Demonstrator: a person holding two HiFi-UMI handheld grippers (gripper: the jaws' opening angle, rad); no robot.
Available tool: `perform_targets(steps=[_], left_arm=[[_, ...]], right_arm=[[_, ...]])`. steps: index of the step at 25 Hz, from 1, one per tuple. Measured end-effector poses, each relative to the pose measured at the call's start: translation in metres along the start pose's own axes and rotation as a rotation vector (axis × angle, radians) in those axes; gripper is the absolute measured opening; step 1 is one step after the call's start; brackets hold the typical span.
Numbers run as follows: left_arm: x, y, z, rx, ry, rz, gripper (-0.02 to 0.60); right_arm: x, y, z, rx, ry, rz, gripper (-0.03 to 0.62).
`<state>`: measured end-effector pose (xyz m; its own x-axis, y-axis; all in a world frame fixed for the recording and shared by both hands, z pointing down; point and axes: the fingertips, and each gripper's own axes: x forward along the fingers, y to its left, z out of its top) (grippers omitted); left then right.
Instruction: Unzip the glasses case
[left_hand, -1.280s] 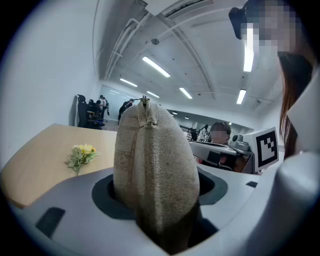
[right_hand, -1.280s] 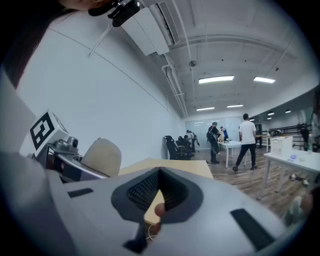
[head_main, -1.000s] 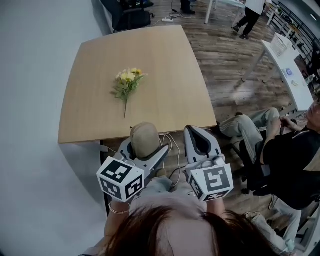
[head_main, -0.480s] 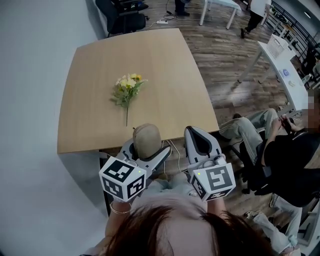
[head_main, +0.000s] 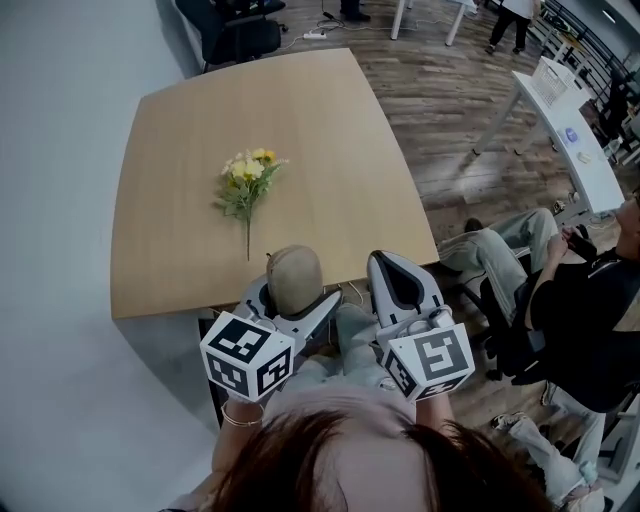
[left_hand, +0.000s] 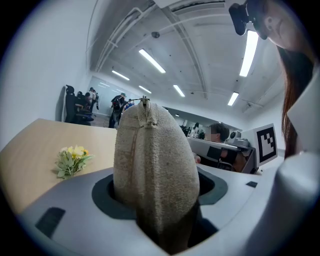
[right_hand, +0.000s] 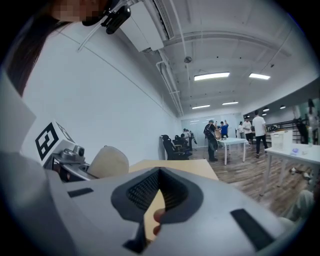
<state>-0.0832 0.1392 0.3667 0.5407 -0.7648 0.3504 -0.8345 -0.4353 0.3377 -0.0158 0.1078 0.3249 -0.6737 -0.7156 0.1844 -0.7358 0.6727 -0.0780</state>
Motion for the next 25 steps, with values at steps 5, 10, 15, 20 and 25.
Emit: perform_targets(steps=[5,10,15,20,25], left_arm=[[0.018,0.01,0.008,0.01,0.011,0.008,0.307],[0.041,0.024,0.016,0.042,0.031,0.027,0.307],[0.067,0.035,0.026,0.051,0.041,0.033,0.307],[0.091,0.041,0.036,0.079,0.055,0.043,0.307],[0.112,0.047,0.041,0.141,0.094,0.067,0.307]], right_arm=[[0.018,-0.013,0.004,0.01,-0.01,0.019,0.014],[0.037,-0.03,0.007,0.029,-0.011,0.044,0.014],[0.058,-0.047,0.011,0.035,-0.012,0.072,0.014],[0.077,-0.064,0.017,0.052,-0.017,0.113,0.015],[0.092,-0.081,0.02,0.076,-0.013,0.156,0.015]])
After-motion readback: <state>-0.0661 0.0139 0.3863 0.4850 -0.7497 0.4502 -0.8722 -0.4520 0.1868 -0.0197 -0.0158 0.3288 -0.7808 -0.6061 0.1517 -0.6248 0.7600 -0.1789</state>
